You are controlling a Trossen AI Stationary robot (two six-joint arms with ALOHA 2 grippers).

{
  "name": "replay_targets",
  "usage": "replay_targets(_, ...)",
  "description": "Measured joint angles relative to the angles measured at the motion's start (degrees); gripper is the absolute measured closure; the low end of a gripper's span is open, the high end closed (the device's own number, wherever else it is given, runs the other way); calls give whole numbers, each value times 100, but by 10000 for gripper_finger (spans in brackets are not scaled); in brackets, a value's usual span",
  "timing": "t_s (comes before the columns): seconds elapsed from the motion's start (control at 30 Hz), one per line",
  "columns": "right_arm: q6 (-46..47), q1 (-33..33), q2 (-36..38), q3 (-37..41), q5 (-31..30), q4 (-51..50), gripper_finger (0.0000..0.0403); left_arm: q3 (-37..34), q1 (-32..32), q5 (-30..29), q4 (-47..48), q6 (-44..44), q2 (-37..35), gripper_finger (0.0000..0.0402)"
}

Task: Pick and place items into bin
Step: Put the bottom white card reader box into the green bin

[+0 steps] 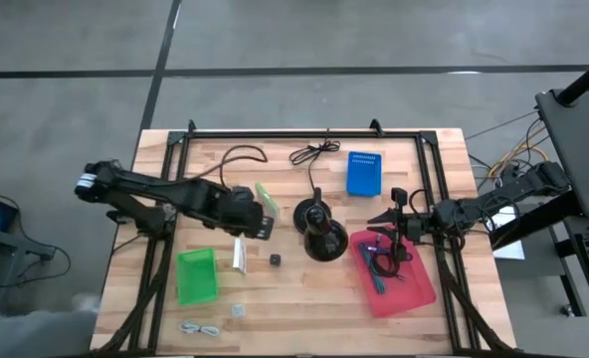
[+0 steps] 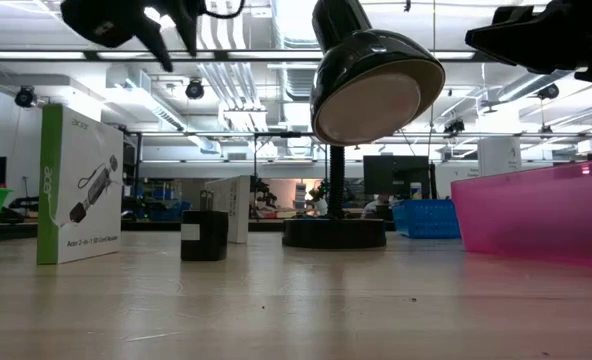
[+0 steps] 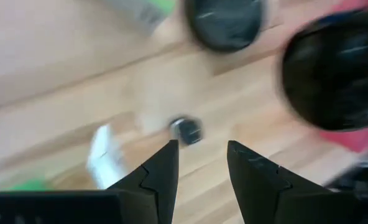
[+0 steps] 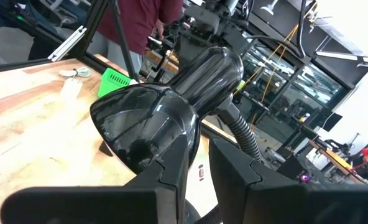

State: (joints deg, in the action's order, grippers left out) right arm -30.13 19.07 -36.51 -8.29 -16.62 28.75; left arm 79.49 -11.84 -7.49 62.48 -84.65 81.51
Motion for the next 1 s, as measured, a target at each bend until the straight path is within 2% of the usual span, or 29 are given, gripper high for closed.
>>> replay_targets(0.17, -2, 0, 0, 0, -2, -2, 349, 751, -93, 121, 988, -204, 677, 281)
replay_targets(0.33, -4, 2, 0, 0, -2, -33, 349, 1136, -245, 156, 1051, -204, 1025, 281)
replay_targets(0.5, -2, 3, 0, -2, -4, -35, 349, 1091, -427, 305, 1057, -268, 1118, 281)
replay_targets(0.77, -4, 0, 0, -2, -2, -70, 349, 919, -763, 295, 1200, -1088, 1092, 281)
replay_targets(1.0, -7, 0, 0, -2, -2, -116, 349, 628, -863, 327, 1213, -1401, 1094, 281)
